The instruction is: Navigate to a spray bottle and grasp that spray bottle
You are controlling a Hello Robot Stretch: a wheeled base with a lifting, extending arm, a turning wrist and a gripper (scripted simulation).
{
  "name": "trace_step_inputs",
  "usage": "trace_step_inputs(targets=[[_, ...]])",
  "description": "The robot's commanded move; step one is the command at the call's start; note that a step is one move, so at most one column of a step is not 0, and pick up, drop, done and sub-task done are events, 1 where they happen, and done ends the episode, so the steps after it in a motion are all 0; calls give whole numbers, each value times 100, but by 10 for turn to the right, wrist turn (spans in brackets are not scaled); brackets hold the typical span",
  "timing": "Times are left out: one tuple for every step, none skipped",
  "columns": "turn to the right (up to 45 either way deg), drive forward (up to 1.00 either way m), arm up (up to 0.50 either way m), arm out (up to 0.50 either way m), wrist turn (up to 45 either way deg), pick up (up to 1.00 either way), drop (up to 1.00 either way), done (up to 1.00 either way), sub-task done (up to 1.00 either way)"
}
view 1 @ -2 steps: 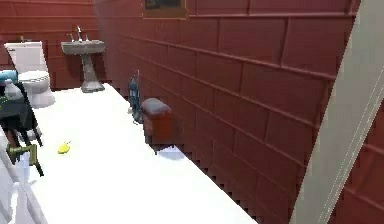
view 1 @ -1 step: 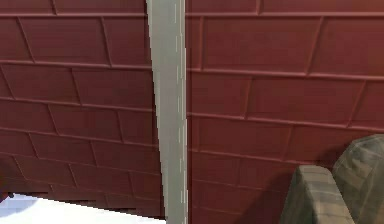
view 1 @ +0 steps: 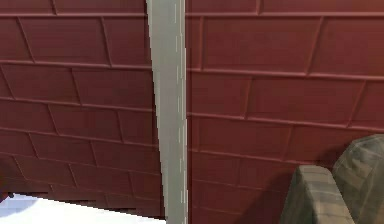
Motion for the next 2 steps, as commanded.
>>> trace_step_inputs(targets=[[-450,0,0,0,0,0,0,0,0],[-270,0,0,0,0,0,0,0,0]])
